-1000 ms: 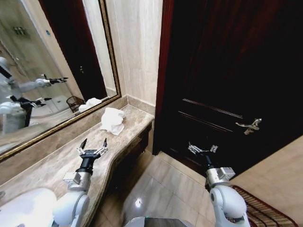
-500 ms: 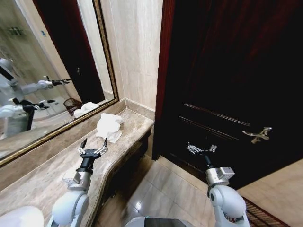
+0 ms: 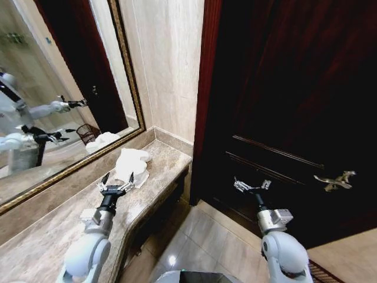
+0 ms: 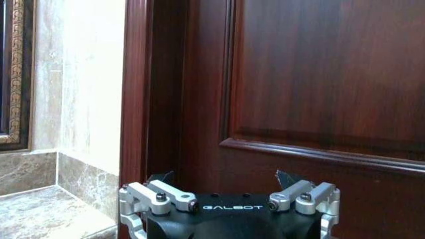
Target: Discard the used towel into the hamper.
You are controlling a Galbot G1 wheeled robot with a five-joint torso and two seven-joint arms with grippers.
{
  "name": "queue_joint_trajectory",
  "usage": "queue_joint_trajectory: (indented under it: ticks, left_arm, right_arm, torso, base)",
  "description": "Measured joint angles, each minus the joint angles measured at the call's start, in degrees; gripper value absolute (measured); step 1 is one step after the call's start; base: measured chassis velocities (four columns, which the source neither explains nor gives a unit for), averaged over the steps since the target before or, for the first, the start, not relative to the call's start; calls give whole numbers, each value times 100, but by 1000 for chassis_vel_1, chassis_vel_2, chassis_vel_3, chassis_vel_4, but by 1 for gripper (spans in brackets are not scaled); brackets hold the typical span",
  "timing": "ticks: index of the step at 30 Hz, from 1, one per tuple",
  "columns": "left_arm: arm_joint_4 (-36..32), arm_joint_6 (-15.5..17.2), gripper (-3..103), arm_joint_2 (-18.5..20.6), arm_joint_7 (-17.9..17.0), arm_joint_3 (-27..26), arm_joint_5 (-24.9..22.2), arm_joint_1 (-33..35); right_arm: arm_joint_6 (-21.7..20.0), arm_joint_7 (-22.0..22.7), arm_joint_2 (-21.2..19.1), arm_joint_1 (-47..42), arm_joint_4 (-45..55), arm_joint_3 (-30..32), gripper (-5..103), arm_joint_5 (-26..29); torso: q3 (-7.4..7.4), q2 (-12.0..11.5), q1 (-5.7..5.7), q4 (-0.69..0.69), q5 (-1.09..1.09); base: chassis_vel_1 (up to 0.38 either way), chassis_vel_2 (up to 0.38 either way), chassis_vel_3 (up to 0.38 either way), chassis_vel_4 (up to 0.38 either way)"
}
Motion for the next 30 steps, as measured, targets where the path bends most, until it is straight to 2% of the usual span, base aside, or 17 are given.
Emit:
queue_joint_trajectory:
  ticks: [1,3,5,7,8,9,11,13,14,21,22,23,26,27,29,30]
  left_arm:
    - [0,0,100,0,0,0,0,0]
    - [88,532,100,360,-215,7,-386,-458]
    - [125,652,100,479,-255,12,-482,-581]
    - [253,964,100,773,-362,43,-732,-882]
    - [395,1309,100,1007,-537,120,-949,-1152]
    - [395,1309,100,1007,-537,120,-949,-1152]
    - [690,1723,100,1279,-991,365,-1196,-1558]
    - [758,1784,100,1322,-1079,430,-1243,-1646]
    - [935,1925,100,1423,-1239,616,-1366,-1870]
    - [1416,2283,100,1633,-1583,1274,-1626,-2666]
    - [1519,2412,100,1646,-1771,1476,-1736,-2913]
    - [1519,2412,100,1646,-1771,1476,-1736,-2913]
    - [1727,2733,100,1622,-2241,1898,-1960,-3418]
    - [1727,2733,100,1622,-2241,1898,-1960,-3418]
    - [1819,2790,100,1545,-2664,2054,-2120,-3608]
    - [1819,2790,100,1545,-2664,2054,-2120,-3608]
  right_arm:
    - [0,0,0,0,0,0,100,0]
    - [26,-12,-18,-73,51,38,100,-5]
    - [28,-13,-19,-98,72,43,100,-8]
    - [31,-13,-12,-166,114,55,100,-19]
    - [46,-10,6,-206,124,67,100,-48]
    - [46,-10,6,-206,124,67,100,-48]
    - [96,-3,45,-272,124,72,100,-106]
    - [109,1,54,-286,124,72,100,-119]
    - [137,7,80,-324,124,72,100,-143]
    - [209,76,182,-431,169,64,100,-189]
    - [233,86,212,-460,173,59,100,-201]
    - [233,86,212,-460,173,59,100,-201]
    - [295,98,261,-524,187,61,100,-227]
    - [295,98,261,-524,187,61,100,-227]
    - [328,107,275,-545,193,73,100,-233]
    - [328,107,275,-545,193,73,100,-233]
  torso:
    - [0,0,0,0,0]
    - [0,1,-2,1,-1]
    - [-1,1,-2,-2,0]
    - [-1,1,-1,-1,-1]
    - [0,1,-1,-1,0]
    - [0,1,-1,-1,0]
    - [0,0,1,0,0]
    - [0,0,1,-1,0]
    - [0,0,2,0,0]
    - [0,1,1,0,0]
    - [0,1,1,-1,1]
    - [0,1,1,-1,1]
    - [1,1,1,-1,1]
    - [1,1,1,-1,1]
    - [1,1,1,-1,1]
    - [1,1,1,-1,1]
  base:
    - [0,0,0,0]
    - [0,0,0,0]
    - [0,0,0,0]
    - [0,0,0,0]
    - [0,0,0,0]
    - [0,0,0,0]
    - [0,0,0,0]
    - [0,0,0,0]
    - [0,0,0,0]
    - [0,0,0,0]
    - [0,0,0,0]
    - [0,0,0,0]
    - [0,0,0,0]
    - [0,0,0,0]
    - [0,0,0,0]
    - [0,0,0,0]
